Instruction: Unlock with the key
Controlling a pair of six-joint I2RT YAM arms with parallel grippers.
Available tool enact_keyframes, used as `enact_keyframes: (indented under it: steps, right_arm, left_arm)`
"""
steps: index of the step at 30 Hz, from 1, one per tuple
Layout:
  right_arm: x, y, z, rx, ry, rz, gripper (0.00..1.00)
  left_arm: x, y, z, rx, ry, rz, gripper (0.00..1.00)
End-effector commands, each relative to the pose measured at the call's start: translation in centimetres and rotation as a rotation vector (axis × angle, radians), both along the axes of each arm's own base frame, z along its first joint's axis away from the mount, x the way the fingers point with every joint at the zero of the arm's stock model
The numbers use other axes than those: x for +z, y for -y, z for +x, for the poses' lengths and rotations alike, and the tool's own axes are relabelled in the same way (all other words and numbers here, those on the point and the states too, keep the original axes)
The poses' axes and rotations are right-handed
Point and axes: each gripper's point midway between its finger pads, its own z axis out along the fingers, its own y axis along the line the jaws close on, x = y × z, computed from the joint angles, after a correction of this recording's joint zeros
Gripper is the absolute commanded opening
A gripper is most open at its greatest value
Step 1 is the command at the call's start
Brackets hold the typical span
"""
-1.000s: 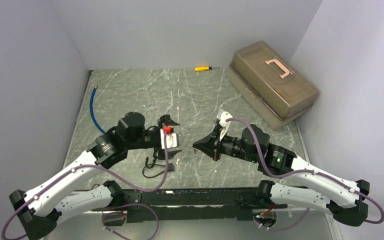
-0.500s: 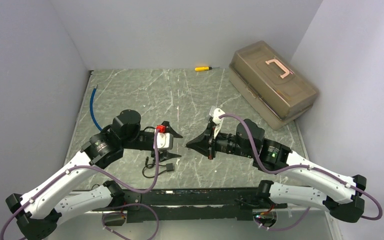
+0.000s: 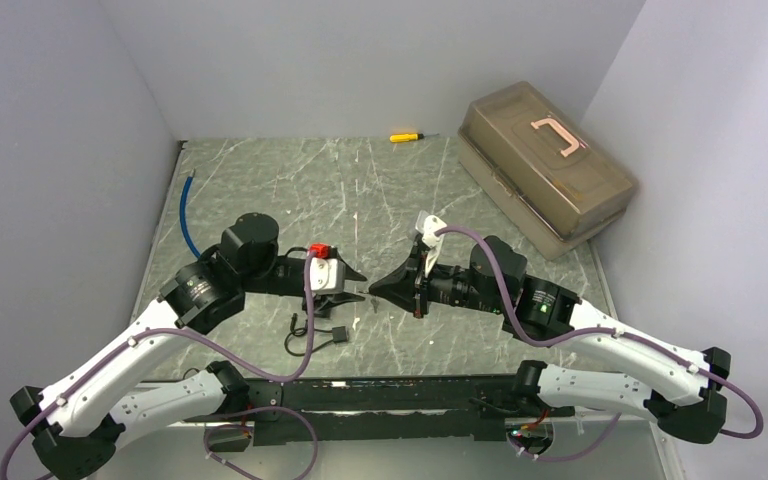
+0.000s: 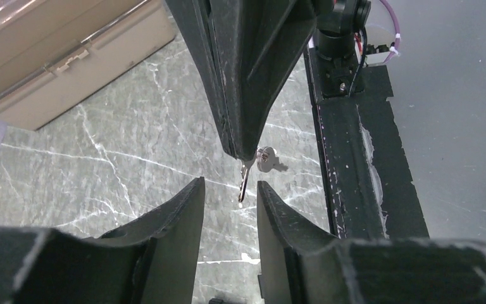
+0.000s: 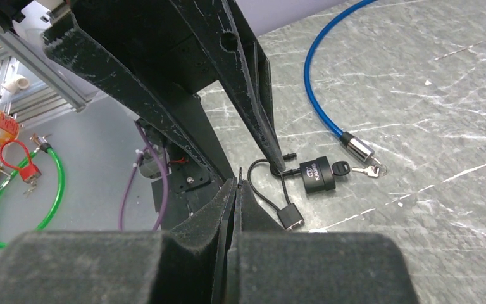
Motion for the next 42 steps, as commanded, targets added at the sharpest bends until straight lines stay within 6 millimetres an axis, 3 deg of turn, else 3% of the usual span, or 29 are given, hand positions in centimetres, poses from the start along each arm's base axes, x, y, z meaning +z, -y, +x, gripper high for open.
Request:
enact_keyframes:
  steps: [1, 3, 7, 14, 15, 17, 19, 23, 28, 35, 42]
  right_arm:
    - [3.3, -0.2, -0.1, 0.016, 0.058, 0.079, 0.00]
    - [3.5, -0.3, -0.1, 0.018, 0.058, 0.083, 0.00]
    - [3.7, -0.2, 0.0, 0.014, 0.062, 0.089, 0.00]
    - [2.7, 0.0, -0.2, 0.031, 0.068, 0.046, 0.00]
    - [2.5, 0.2, -0.3, 0.035, 0.078, 0.033, 0.04]
    - [2.0, 0.7, -0.3, 0.042, 0.129, -0.006, 0.26]
    - [2.5, 1.2, 0.0, 0.027, 0.172, -0.021, 0.40]
    - [3.8, 1.6, 0.6, 0.020, 0.246, -0.021, 0.51]
    - [3.8, 0.7, 0.9, 0.077, 0.269, -0.026, 0.51]
    - [3.4, -0.4, 0.8, 0.194, 0.251, -0.043, 0.39]
    - [2.9, -0.9, 0.2, 0.254, 0.219, -0.068, 0.40]
  left_arm:
    - [2.1, 0.0, -0.8, -0.032, 0.006, -0.049, 0.38]
    - [2.1, 0.0, -0.8, -0.036, 0.004, -0.046, 0.31]
    - [1.7, -0.1, -0.5, -0.014, -0.002, -0.036, 0.00]
    - [1.7, -0.4, -0.2, -0.004, 0.033, -0.013, 0.00]
    - [1.8, -0.5, -0.2, -0.006, 0.037, -0.009, 0.00]
    - [1.8, -0.6, -0.2, -0.014, 0.045, 0.008, 0.00]
    - [1.7, -0.6, -0.1, -0.022, 0.045, 0.034, 0.00]
    - [1.2, -0.5, -0.1, -0.049, 0.000, 0.127, 0.00]
    - [1.3, -0.5, -0.2, -0.070, -0.046, 0.185, 0.00]
    - [1.5, -0.9, -1.0, -0.082, -0.042, 0.176, 0.00]
    - [1.5, -1.0, -1.0, -0.075, -0.040, 0.174, 0.00]
